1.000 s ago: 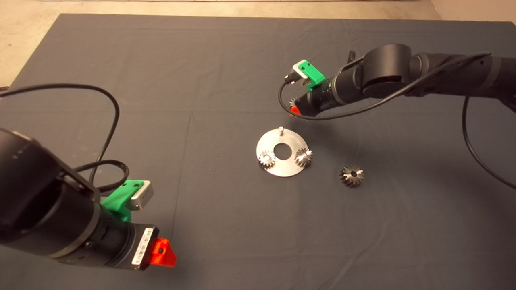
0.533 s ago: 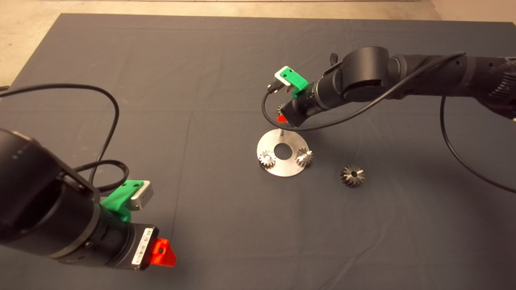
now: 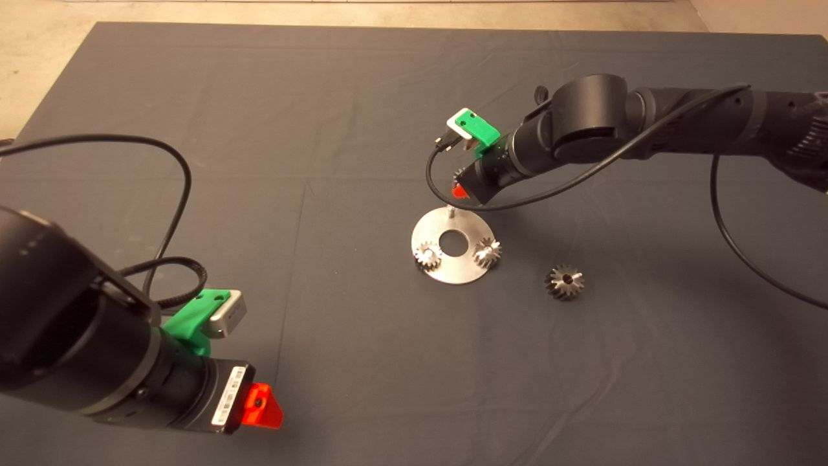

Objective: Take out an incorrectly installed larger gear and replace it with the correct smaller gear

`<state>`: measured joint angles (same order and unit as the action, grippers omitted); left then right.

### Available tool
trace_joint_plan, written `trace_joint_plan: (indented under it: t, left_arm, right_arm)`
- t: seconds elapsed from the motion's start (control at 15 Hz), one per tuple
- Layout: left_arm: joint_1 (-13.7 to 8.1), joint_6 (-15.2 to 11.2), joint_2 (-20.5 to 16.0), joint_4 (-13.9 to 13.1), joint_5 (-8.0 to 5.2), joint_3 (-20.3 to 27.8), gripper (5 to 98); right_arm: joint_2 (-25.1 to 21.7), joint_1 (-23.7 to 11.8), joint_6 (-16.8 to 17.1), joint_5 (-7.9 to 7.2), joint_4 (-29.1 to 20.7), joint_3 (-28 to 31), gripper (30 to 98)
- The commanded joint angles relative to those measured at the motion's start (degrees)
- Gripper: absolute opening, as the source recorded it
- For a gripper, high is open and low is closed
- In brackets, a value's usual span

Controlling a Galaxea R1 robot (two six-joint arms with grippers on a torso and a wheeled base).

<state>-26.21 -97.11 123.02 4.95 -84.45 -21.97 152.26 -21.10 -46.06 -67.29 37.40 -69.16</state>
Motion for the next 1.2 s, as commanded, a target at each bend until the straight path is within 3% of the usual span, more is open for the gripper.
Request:
trace_joint_plan:
  t: [0.0,0.6,1.13]
  left_arm:
    - [-0.2,-0.2,-0.2,-1.0,-0.36,0.8,97.6]
    - [-0.2,-0.1,-0.1,-1.0,-0.36,0.8,97.6]
    - [-0.2,0.0,0.0,-1.0,-0.36,0.8,97.6]
  right_arm:
    - [0.3,-1.4,0.3,0.49,-1.0,0.4,39.5]
    - [2.5,-1.3,0.2,0.31,-3.8,-0.3,39.4]
    - [4.5,-1.1,0.2,-2.36,-4.1,-2.2,39.4]
